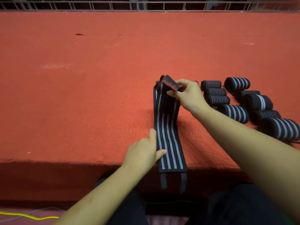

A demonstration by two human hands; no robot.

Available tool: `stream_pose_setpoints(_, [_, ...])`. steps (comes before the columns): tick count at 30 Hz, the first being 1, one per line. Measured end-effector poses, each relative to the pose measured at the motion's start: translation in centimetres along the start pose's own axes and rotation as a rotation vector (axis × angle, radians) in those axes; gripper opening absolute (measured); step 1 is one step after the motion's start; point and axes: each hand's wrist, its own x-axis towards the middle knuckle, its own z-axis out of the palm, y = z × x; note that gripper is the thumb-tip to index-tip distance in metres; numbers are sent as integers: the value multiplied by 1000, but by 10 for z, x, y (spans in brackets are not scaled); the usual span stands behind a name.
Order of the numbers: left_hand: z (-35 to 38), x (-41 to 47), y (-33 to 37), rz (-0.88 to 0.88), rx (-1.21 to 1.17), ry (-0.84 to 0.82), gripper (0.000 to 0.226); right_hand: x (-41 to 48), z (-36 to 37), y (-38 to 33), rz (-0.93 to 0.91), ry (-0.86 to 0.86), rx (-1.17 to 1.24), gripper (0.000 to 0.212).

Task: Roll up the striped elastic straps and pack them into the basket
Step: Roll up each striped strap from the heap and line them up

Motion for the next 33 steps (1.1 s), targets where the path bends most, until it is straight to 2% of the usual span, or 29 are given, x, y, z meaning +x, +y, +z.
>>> stream_pose_setpoints(3, [-1, 6, -9, 250, 39, 66, 62, -1, 1, 6, 11, -2, 10, 15])
stream_pose_setpoints(5, [-1, 17, -17, 359, 28, -44, 62, 0, 1, 10, 22, 5, 29, 16])
stream_pose_setpoints(7, [-2, 28, -23, 353, -25, -199, 66, 3, 3, 14, 50, 4, 42, 15])
stream_pose_setpoints(9, [-6, 39, -28, 329, -63, -274, 77, 7, 6, 19, 96, -11, 46, 5])
stream_pose_setpoints(11, [-8, 49, -30, 325, -46, -213, 86, 12, 8, 24, 145, -5, 42, 3])
stream_pose_setpoints(15, [4, 62, -33, 332, -73, -20, 68, 30, 12, 31, 177, 33, 8, 16])
stream_pose_setpoints(20, [27, 65, -41, 378, -45, 125, 55, 69, 20, 39, 208, 68, 2, 21])
stream_pose_setpoints(25, [23, 64, -40, 340, -75, 25, 53, 117, 36, 59, 266, 100, -73, 21])
stream_pose_setpoints(29, [25, 64, -39, 348, -16, 26, 55, 146, 47, 76, 339, 149, -102, 22])
stream_pose_setpoints(33, [28, 66, -40, 362, -9, 58, 54, 163, 55, 91, 382, 150, -312, 19])
